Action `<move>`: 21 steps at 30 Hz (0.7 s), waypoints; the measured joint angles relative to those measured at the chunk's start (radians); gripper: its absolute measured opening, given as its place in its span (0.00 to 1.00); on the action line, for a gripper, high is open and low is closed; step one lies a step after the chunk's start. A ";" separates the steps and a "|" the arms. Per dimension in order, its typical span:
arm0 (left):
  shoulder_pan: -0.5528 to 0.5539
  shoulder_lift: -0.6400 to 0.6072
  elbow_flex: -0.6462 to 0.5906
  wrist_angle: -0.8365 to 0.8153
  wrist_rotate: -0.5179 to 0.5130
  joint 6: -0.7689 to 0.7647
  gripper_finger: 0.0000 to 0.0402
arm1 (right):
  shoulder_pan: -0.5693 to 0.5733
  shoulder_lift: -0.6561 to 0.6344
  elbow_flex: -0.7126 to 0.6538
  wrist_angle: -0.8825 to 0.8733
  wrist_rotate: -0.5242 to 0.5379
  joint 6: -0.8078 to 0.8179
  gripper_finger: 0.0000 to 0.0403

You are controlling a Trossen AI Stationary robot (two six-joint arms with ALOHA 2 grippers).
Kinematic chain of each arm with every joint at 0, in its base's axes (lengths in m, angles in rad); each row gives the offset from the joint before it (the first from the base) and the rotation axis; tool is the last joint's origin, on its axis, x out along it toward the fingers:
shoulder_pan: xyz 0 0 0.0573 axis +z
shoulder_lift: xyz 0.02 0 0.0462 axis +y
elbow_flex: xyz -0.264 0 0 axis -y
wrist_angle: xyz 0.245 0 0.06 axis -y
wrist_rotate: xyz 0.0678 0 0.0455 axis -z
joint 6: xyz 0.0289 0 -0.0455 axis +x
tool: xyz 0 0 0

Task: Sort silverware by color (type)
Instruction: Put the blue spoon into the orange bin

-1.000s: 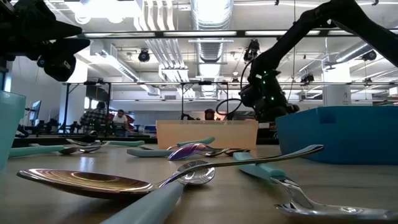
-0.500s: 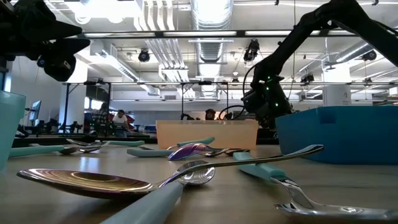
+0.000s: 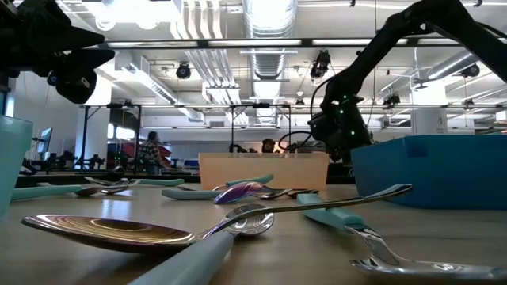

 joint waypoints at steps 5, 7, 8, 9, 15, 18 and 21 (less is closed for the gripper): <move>0.000 0.000 0.000 0.000 0.000 0.000 0.28 | -0.006 0.001 0.000 0.074 0.005 -0.003 0.25; 0.000 0.000 0.000 0.000 0.000 0.000 0.28 | -0.006 0.001 0.000 0.098 0.028 -0.012 0.24; 0.000 0.000 0.000 0.000 0.000 0.000 0.28 | -0.005 0.001 0.000 0.109 0.038 -0.018 0.23; 0.000 0.000 0.000 0.000 0.000 0.000 0.28 | -0.005 0.002 0.001 0.116 0.044 -0.028 0.22; 0.000 0.000 0.000 0.000 0.000 0.000 0.28 | -0.006 0.003 0.000 0.127 0.033 -0.041 0.18; 0.000 0.000 0.000 0.000 0.000 0.000 0.28 | -0.008 0.003 0.000 0.128 0.012 -0.042 0.17; 0.000 0.000 0.000 0.000 0.000 0.000 0.28 | -0.008 0.003 -0.001 0.126 0.007 -0.050 0.16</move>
